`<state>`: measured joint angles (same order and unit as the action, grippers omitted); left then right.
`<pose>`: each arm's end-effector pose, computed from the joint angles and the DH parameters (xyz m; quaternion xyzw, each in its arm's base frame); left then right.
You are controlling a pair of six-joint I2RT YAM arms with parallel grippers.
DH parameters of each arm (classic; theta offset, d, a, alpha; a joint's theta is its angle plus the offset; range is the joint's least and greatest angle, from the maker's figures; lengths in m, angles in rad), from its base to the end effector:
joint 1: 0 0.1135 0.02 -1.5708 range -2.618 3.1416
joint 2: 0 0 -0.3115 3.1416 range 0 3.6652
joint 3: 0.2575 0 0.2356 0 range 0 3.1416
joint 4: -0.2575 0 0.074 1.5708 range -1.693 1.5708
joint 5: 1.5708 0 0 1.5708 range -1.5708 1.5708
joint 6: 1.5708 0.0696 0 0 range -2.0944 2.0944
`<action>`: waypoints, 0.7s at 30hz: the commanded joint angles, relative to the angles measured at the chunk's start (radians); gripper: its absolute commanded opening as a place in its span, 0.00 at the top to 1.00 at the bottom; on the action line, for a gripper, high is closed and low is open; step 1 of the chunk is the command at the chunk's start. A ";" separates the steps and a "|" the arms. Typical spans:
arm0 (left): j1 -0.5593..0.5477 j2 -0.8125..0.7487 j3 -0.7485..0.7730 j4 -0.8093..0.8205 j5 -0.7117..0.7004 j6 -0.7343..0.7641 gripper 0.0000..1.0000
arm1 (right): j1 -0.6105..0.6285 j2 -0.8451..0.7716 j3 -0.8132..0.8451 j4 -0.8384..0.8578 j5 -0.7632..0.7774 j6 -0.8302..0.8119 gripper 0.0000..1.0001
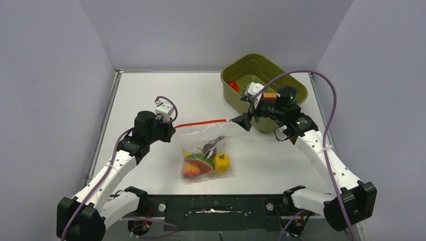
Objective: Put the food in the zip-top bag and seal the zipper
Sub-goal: Place the zipper food storage bag at the center of the board.
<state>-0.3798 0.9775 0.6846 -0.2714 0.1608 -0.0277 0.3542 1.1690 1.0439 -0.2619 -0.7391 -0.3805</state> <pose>0.1834 -0.0852 0.2871 0.1911 0.8529 -0.1662 0.4565 0.2162 0.1299 0.3840 -0.4660 0.6499 0.2929 0.5242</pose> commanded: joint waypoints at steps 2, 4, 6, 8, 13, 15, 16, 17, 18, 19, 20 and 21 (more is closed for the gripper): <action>0.080 0.089 0.069 0.145 0.003 -0.036 1.00 | 0.003 -0.042 0.040 0.187 0.253 0.331 0.02; 0.090 0.130 0.094 0.142 -0.015 -0.035 1.00 | 0.001 -0.022 0.090 0.131 0.340 0.387 0.02; 0.092 0.165 0.129 0.120 -0.037 -0.038 1.00 | 0.002 -0.006 0.112 0.097 0.459 0.460 0.02; 0.092 0.195 0.168 0.089 -0.054 -0.045 0.90 | 0.003 -0.003 0.102 0.091 0.558 0.577 0.02; 0.093 0.199 0.201 0.064 -0.120 -0.088 0.57 | 0.002 -0.005 0.090 0.076 0.592 0.633 0.02; 0.092 0.180 0.199 0.066 -0.148 -0.099 0.46 | 0.002 -0.006 0.081 0.074 0.649 0.680 0.02; 0.092 0.167 0.199 0.068 -0.160 -0.108 0.41 | 0.003 -0.004 0.079 0.067 0.677 0.701 0.02; 0.092 0.152 0.198 0.072 -0.170 -0.117 0.35 | 0.003 -0.001 0.080 0.057 0.702 0.717 0.02; 0.092 0.137 0.195 0.078 -0.180 -0.129 0.32 | 0.003 0.003 0.082 0.044 0.719 0.727 0.02; 0.093 0.122 0.195 0.084 -0.188 -0.143 0.31 | 0.002 0.007 0.086 0.034 0.728 0.735 0.02; 0.092 0.106 0.195 0.089 -0.191 -0.160 0.30 | 0.002 0.011 0.089 0.026 0.734 0.746 0.02; 0.092 0.090 0.195 0.097 -0.189 -0.171 0.30 | 0.003 0.014 0.090 0.020 0.737 0.759 0.02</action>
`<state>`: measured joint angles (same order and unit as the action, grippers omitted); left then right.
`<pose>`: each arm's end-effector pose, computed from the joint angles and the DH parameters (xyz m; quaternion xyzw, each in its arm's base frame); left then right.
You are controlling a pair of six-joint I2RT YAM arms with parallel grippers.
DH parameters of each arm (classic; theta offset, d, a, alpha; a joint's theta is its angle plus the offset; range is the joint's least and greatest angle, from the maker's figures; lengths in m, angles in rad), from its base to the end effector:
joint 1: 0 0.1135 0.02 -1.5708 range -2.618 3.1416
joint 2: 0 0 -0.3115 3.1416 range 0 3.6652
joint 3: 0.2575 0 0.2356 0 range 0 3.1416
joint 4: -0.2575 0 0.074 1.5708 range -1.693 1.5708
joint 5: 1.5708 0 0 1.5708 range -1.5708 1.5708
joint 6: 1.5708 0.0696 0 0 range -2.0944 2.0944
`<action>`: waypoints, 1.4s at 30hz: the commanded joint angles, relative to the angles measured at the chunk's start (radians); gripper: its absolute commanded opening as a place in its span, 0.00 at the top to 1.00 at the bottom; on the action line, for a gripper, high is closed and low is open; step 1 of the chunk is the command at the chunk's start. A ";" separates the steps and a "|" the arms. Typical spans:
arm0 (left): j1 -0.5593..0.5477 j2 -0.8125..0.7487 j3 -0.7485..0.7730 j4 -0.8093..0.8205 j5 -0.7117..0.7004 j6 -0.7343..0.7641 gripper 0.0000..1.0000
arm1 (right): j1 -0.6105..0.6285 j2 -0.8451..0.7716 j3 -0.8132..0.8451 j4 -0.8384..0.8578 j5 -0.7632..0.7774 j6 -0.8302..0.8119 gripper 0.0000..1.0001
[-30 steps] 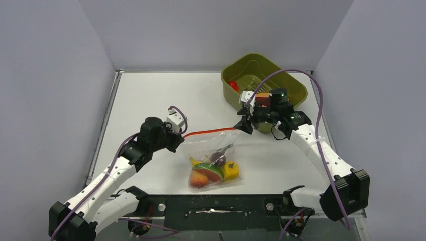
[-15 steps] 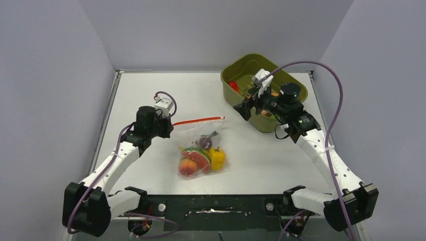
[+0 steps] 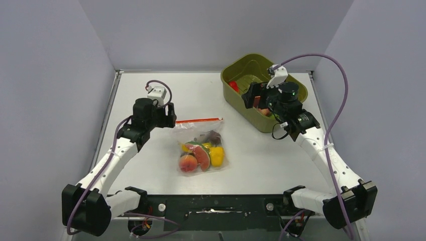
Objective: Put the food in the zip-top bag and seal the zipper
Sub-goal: Place the zipper food storage bag at the center of the board, then reset both arms
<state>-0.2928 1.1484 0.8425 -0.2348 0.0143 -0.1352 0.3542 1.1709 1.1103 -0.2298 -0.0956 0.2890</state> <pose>0.2398 -0.0733 0.3123 0.0720 0.8673 -0.1107 0.4800 0.2482 0.0989 0.4055 -0.0546 0.7997 0.2250 0.5540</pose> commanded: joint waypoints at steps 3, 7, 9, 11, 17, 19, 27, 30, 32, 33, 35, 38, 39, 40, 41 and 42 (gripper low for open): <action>0.005 -0.114 0.051 0.069 -0.051 -0.101 0.29 | 0.003 0.026 0.031 -0.033 0.093 0.122 0.02; 0.005 -0.138 0.083 0.067 -0.090 -0.222 0.27 | 0.004 0.039 0.057 -0.067 0.087 0.149 0.02; 0.005 -0.140 0.104 0.057 -0.080 -0.249 0.27 | 0.004 0.035 0.053 -0.064 0.096 0.157 0.02; 0.005 -0.145 0.120 0.055 -0.078 -0.253 0.26 | 0.003 0.022 0.025 -0.035 0.114 0.158 0.02; 0.005 -0.205 0.116 0.121 -0.087 -0.240 0.26 | 0.002 0.005 0.048 -0.088 0.119 0.147 0.02; 0.004 -0.217 0.128 0.123 -0.091 -0.233 0.26 | 0.003 -0.015 0.059 -0.094 0.114 0.147 0.02; 0.004 -0.247 0.143 0.100 -0.075 -0.227 0.26 | 0.003 -0.107 0.030 -0.088 0.095 0.194 0.02; 0.006 -0.268 0.129 0.100 -0.066 -0.230 0.26 | 0.003 -0.140 0.001 -0.074 0.095 0.204 0.02; 0.004 -0.281 0.111 0.101 -0.072 -0.231 0.26 | 0.002 -0.155 -0.017 -0.066 0.097 0.206 0.02; 0.006 -0.284 0.104 0.100 -0.074 -0.231 0.26 | 0.003 -0.158 -0.019 -0.065 0.100 0.209 0.02; 0.005 -0.290 0.094 0.099 -0.078 -0.231 0.26 | 0.002 -0.159 -0.017 -0.070 0.102 0.211 0.02; 0.005 -0.289 0.092 0.090 -0.079 -0.224 0.26 | 0.004 -0.161 -0.017 -0.073 0.106 0.215 0.02; 0.006 -0.286 0.094 0.085 -0.079 -0.221 0.26 | 0.004 -0.161 -0.020 -0.070 0.109 0.215 0.02; 0.005 -0.285 0.096 0.079 -0.081 -0.219 0.26 | 0.003 -0.163 -0.025 -0.066 0.110 0.217 0.02; 0.005 -0.285 0.095 0.077 -0.084 -0.218 0.26 | 0.004 -0.163 -0.030 -0.062 0.111 0.218 0.02; 0.005 -0.288 0.092 0.080 -0.084 -0.218 0.25 | 0.003 -0.163 -0.033 -0.061 0.111 0.219 0.02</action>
<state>-0.2928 0.8711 0.9310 -0.1841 -0.0643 -0.3588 0.3542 1.0241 1.0935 -0.3443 0.0006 0.4923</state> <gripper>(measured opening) 0.741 0.975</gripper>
